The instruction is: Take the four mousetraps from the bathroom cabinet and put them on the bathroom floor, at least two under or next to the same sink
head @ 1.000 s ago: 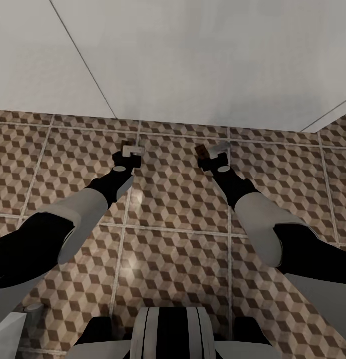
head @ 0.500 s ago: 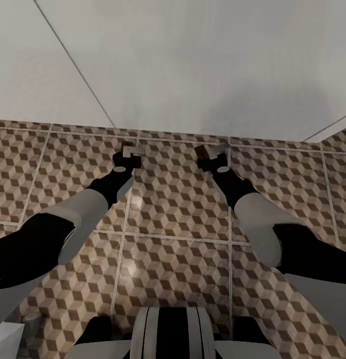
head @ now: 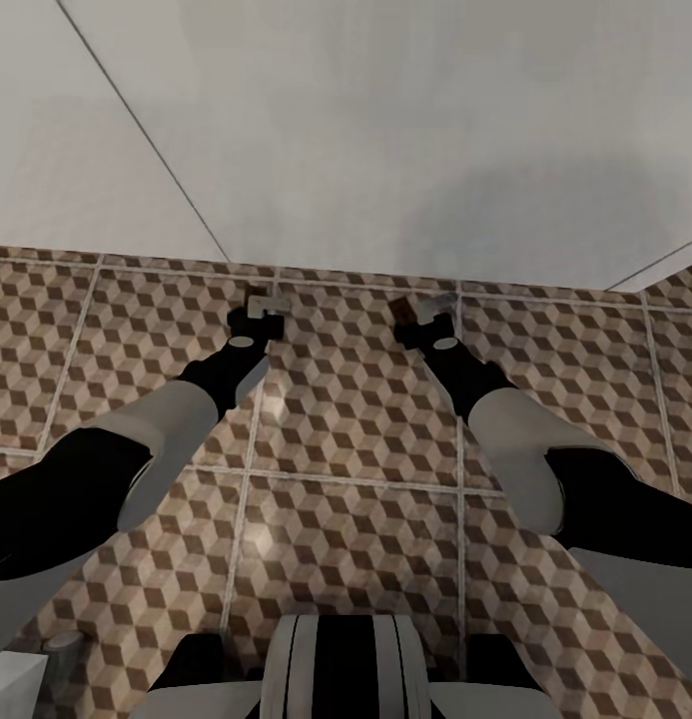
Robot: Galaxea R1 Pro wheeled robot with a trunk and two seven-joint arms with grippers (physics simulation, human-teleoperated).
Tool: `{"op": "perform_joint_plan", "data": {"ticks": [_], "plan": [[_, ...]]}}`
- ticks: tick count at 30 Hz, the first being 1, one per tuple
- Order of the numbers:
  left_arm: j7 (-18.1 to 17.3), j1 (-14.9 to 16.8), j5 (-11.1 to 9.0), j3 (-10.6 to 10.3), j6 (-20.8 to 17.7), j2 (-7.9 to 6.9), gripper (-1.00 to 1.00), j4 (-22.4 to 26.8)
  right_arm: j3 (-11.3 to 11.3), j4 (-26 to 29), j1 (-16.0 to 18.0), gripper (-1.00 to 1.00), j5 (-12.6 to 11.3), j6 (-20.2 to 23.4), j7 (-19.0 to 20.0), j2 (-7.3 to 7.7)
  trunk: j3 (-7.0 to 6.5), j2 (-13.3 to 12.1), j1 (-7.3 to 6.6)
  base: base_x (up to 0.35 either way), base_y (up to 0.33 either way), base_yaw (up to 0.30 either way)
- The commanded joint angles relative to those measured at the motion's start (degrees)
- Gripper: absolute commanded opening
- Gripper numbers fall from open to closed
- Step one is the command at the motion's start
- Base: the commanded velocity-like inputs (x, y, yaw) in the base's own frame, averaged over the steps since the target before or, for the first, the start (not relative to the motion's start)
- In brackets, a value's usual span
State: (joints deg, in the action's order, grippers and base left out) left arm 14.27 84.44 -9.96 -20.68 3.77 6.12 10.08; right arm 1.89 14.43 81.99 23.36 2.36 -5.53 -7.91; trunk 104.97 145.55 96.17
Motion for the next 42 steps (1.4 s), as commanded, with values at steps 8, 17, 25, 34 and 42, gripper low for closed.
{"op": "perform_joint_plan", "data": {"ticks": [8,17,25,34,42], "plan": [[0.23,-0.15,-0.59,-0.51,0.27,0.07,-1.0,-0.58,0.22,-0.63,0.01,-1.0,0.37,-0.07,0.01,0.0,0.03,0.01,-0.01,0.0,0.0,0.0],[0.16,-0.25,-0.59,-0.5,0.37,0.19,-1.0,-1.17,0.22,-3.31,0.0,-1.0,0.37,-4.09,0.05,-0.02,0.03,0.01,-0.01,0.0,0.0,0.0],[0.15,-0.8,-0.59,-0.51,0.44,0.75,-1.0,-1.43,0.22,-5.66,0.01,-1.0,0.37,-7.88,0.07,-0.05,0.03,0.01,-0.01,0.0,0.0,0.0],[0.15,-1.05,-0.59,-0.51,0.45,0.82,-1.0,-1.74,0.22,-6.28,0.0,-1.0,0.37,-8.07,0.08,-0.08,0.03,0.01,-0.01,0.0,0.0,0.0],[0.15,-1.36,-0.59,-0.51,0.45,0.87,-1.0,-1.82,0.22,-6.34,-0.01,-1.0,0.37,-8.16,0.08,0.0,0.03,0.01,-0.01,0.035,0.0,0.0]]}}
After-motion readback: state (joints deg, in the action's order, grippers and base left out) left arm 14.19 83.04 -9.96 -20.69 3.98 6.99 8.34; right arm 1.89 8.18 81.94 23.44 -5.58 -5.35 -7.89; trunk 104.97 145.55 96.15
